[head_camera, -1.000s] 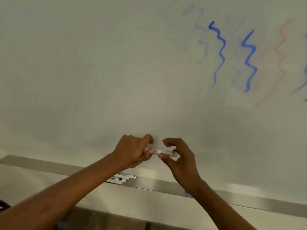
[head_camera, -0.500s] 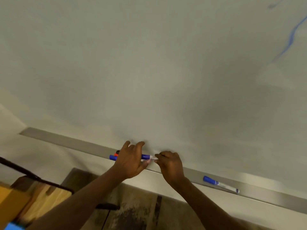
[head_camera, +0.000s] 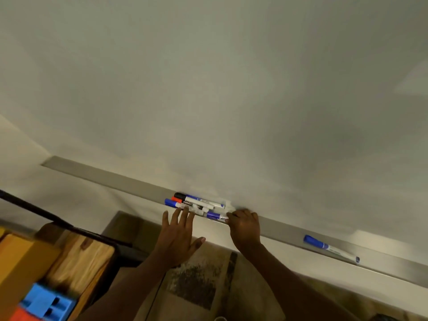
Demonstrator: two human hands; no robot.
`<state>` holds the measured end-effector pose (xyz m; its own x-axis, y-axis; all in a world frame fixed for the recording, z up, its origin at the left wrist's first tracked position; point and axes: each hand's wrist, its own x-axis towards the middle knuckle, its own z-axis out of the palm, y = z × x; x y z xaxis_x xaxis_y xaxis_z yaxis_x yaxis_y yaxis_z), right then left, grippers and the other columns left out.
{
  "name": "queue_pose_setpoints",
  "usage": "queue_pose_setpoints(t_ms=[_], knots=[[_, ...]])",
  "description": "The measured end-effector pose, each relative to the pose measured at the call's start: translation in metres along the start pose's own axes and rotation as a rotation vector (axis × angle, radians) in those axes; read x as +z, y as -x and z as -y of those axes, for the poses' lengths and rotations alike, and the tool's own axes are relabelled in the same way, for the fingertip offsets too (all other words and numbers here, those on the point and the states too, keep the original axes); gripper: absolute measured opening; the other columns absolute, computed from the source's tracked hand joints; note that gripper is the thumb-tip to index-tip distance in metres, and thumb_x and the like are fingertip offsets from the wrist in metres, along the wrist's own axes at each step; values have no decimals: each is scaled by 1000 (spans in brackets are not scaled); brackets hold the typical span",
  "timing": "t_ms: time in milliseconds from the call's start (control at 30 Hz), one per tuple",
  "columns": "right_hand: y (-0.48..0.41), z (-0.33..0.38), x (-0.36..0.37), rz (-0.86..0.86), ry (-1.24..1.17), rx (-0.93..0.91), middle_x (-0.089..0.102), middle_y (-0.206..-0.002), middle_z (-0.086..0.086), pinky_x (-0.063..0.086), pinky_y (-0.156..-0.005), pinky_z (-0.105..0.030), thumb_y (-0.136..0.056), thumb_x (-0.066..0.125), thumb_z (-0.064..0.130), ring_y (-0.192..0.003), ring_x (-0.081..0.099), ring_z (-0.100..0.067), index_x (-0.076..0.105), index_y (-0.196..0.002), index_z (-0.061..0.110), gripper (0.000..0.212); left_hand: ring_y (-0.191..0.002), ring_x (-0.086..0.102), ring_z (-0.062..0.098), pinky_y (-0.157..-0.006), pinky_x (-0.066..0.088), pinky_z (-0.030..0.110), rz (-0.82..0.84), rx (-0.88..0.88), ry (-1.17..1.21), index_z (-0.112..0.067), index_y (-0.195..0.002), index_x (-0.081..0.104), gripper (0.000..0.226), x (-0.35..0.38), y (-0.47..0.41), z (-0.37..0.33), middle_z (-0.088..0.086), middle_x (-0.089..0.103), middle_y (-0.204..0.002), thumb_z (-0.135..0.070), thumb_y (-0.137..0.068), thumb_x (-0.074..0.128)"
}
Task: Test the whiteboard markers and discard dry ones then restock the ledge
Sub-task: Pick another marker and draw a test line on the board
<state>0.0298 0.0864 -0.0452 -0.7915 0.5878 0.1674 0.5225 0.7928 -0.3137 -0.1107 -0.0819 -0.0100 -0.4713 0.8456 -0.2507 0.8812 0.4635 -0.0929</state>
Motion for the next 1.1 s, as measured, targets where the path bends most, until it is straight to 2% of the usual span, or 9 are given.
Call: queue_pose_setpoints(t_ms=[300, 467, 633, 767, 867, 967, 1100], knots=[[8, -12, -12, -43, 31, -106, 70, -78, -2, 49, -65, -34, -66, 85, 22, -81, 63, -25, 75, -81, 15, 20, -122, 52, 39, -99, 33, 66, 19, 140, -27, -11, -123, 62, 80, 2, -2, -15, 18, 55, -134, -73, -89, 26], [32, -43, -33, -188, 9, 22, 66, -72, -4, 46, -65, -33, -67, 81, 7, -75, 60, -25, 72, -72, 12, 12, -120, 54, 38, -101, 32, 65, -10, 267, -61, -12, -119, 64, 74, 2, -4, -24, 18, 56, -132, -69, -91, 26], [63, -81, -64, -195, 109, 167, 70, -79, -11, 51, -68, -38, -61, 79, -4, -74, 65, -29, 72, -77, 6, 20, -118, 56, 37, -99, 37, 64, -17, 332, -68, -14, -114, 66, 70, 5, -5, -33, 18, 59, -128, -65, -92, 25], [76, -105, -85, -121, 257, 271, 71, -85, -16, 50, -69, -42, -59, 79, -5, -76, 66, -35, 73, -86, 2, 29, -118, 56, 36, -99, 37, 64, -66, 379, -63, -14, -115, 65, 69, 9, -5, -45, 17, 60, -126, -65, -93, 24], [83, -120, -93, -11, 311, 358, 71, -82, -15, 48, -70, -41, -63, 79, -1, -76, 64, -36, 72, -83, 3, 22, -115, 59, 36, -97, 40, 64, -133, 422, -42, -14, -112, 65, 70, 5, -4, -59, 16, 62, -123, -64, -94, 21], [89, -130, -101, 120, 360, 468, 69, -80, -8, 44, -72, -37, -72, 71, 5, -77, 60, -29, 70, -82, 10, 11, -113, 60, 34, -97, 40, 63, -178, 448, -34, -14, -110, 65, 67, 2, -6, -71, 15, 64, -121, -64, -93, 23], [92, -134, -108, 235, 416, 516, 64, -99, 1, 41, -86, -31, -89, 57, 18, -93, 57, -17, 65, -101, 19, 14, -113, 60, 32, -96, 42, 60, -192, 485, -39, -14, -110, 65, 63, 1, -10, -87, 15, 64, -121, -62, -93, 28]])
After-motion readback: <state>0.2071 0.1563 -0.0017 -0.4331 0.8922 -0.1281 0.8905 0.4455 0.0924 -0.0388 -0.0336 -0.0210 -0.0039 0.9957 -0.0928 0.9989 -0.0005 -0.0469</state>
